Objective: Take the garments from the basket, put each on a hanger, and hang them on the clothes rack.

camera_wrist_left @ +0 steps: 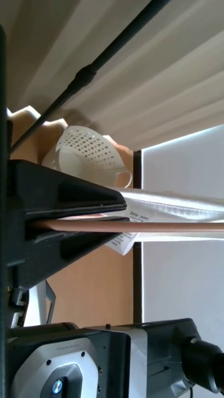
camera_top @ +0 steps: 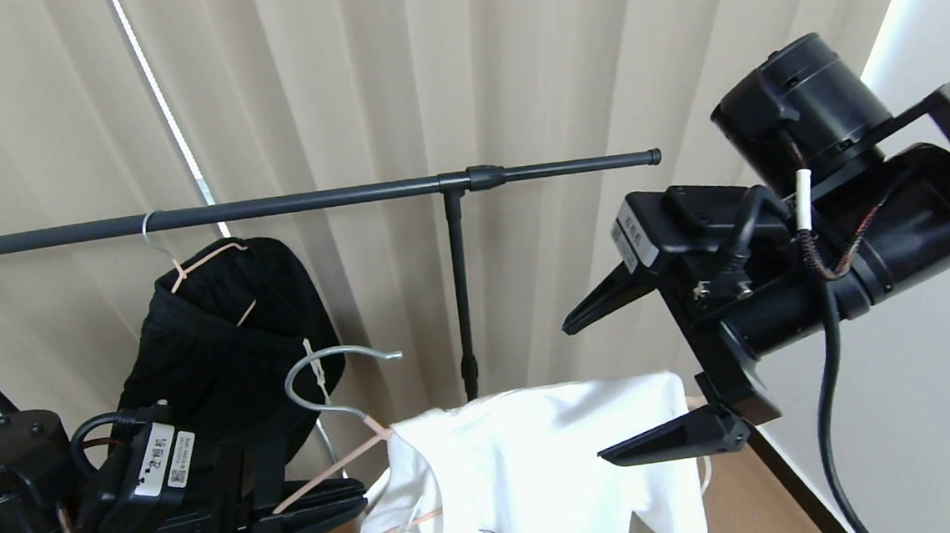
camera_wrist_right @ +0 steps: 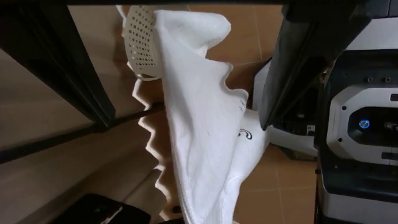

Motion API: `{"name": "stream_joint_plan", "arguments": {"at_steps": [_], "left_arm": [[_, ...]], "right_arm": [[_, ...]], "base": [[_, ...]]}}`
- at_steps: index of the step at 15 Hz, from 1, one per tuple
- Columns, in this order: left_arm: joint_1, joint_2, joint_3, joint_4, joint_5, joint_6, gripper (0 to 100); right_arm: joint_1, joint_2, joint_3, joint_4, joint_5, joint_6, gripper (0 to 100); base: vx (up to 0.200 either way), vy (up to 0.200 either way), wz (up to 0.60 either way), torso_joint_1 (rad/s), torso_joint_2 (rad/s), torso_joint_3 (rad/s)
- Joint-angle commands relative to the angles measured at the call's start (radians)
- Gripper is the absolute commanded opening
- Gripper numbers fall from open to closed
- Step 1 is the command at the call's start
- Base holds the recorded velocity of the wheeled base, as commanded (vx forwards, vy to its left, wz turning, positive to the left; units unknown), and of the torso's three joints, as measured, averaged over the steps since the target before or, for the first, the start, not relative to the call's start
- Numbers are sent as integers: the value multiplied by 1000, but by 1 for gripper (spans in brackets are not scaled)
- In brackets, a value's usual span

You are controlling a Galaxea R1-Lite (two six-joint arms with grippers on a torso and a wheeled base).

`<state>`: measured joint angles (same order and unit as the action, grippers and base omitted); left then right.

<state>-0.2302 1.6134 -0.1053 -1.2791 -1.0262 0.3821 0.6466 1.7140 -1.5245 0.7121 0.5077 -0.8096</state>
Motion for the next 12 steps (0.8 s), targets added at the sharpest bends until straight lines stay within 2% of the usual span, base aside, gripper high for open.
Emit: {"name": "stream_joint_plan", "arguments": {"at_steps": [1, 4, 7, 9, 12], "left_arm": [[-6, -3, 4, 0, 0, 0, 0], [-20, -3, 10, 0, 1, -2, 0], [-21, -3, 7, 0, 1, -2, 0], [-21, -4, 10, 0, 1, -2, 0], [-23, -4, 7, 0, 1, -2, 0]], "right_arm": [[22, 61, -16, -3, 0, 1, 100], [64, 104, -48, -2, -12, 3, 100], [90, 124, -71, 0, -83, 15, 100], [116, 139, -103, 3, -104, 96, 100], [136, 177, -203, 96, -130, 124, 100]], "base": [[0, 0, 0, 0, 0, 0], [0, 0, 0, 0, 0, 0], [0, 0, 0, 0, 0, 0], [0, 0, 0, 0, 0, 0], [0, 0, 0, 0, 0, 0]]}}
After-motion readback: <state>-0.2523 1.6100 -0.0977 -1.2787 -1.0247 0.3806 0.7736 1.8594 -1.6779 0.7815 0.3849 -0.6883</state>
